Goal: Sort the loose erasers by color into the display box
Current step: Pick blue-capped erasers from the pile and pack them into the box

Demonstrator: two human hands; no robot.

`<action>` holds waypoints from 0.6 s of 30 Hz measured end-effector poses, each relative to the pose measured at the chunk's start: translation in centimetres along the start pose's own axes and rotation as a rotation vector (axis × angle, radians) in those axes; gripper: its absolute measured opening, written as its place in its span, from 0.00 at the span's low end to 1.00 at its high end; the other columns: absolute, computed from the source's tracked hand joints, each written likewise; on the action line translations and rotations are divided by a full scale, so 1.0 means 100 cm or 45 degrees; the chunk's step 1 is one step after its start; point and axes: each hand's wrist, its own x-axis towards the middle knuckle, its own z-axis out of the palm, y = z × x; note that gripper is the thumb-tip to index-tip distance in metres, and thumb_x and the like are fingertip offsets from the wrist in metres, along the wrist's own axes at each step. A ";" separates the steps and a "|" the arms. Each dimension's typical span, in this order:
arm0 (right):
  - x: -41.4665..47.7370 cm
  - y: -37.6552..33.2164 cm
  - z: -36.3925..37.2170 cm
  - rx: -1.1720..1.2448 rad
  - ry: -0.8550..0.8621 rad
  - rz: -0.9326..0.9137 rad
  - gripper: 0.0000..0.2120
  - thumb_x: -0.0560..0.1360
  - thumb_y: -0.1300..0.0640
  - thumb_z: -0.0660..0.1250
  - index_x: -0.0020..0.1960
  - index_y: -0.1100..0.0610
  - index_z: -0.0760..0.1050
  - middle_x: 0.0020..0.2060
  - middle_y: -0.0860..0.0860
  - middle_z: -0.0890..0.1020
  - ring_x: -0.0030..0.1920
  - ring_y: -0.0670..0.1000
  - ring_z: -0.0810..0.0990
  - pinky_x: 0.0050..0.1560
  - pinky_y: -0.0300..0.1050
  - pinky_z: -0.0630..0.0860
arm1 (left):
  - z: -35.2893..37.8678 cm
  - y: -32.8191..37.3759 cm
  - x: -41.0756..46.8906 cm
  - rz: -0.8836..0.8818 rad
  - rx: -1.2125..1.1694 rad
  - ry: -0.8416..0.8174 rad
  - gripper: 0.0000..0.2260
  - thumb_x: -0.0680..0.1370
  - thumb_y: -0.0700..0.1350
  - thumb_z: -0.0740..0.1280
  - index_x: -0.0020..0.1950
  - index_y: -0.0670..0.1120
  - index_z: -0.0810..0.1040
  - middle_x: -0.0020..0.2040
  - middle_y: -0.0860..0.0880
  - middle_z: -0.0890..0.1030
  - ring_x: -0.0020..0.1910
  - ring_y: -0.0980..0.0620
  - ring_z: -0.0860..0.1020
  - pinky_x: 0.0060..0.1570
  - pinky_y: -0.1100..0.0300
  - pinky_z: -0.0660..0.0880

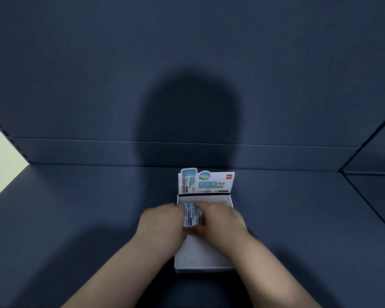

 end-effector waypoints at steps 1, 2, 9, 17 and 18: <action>-0.001 0.000 0.001 0.007 0.012 -0.005 0.19 0.72 0.43 0.65 0.62 0.43 0.72 0.58 0.47 0.80 0.60 0.53 0.76 0.55 0.42 0.71 | 0.000 0.002 0.000 -0.011 0.025 -0.003 0.12 0.77 0.49 0.59 0.60 0.50 0.71 0.55 0.51 0.76 0.55 0.50 0.76 0.43 0.61 0.65; -0.001 0.000 0.002 0.008 0.018 -0.013 0.19 0.72 0.43 0.65 0.63 0.43 0.72 0.59 0.47 0.79 0.61 0.53 0.75 0.56 0.42 0.71 | 0.000 0.003 0.001 -0.022 0.040 -0.010 0.12 0.77 0.48 0.60 0.59 0.50 0.71 0.55 0.51 0.76 0.54 0.50 0.76 0.42 0.61 0.64; -0.002 0.002 0.010 -0.106 0.088 -0.090 0.23 0.73 0.43 0.61 0.67 0.47 0.65 0.60 0.49 0.77 0.60 0.53 0.75 0.55 0.46 0.71 | -0.002 0.002 -0.003 -0.074 -0.218 0.042 0.13 0.76 0.49 0.59 0.60 0.51 0.69 0.52 0.51 0.76 0.52 0.50 0.76 0.42 0.59 0.70; 0.001 -0.002 0.011 -0.043 0.062 -0.095 0.22 0.75 0.44 0.62 0.68 0.45 0.66 0.63 0.47 0.72 0.62 0.51 0.73 0.54 0.45 0.71 | 0.000 0.001 -0.006 -0.139 -0.394 0.049 0.11 0.75 0.45 0.60 0.57 0.47 0.64 0.47 0.49 0.77 0.47 0.48 0.77 0.39 0.60 0.68; 0.002 -0.002 0.011 -0.023 0.052 -0.089 0.22 0.75 0.44 0.62 0.68 0.45 0.66 0.64 0.47 0.72 0.63 0.51 0.73 0.55 0.45 0.71 | 0.000 0.001 -0.006 -0.136 -0.405 0.050 0.11 0.75 0.44 0.60 0.56 0.47 0.64 0.47 0.49 0.77 0.47 0.48 0.77 0.39 0.60 0.68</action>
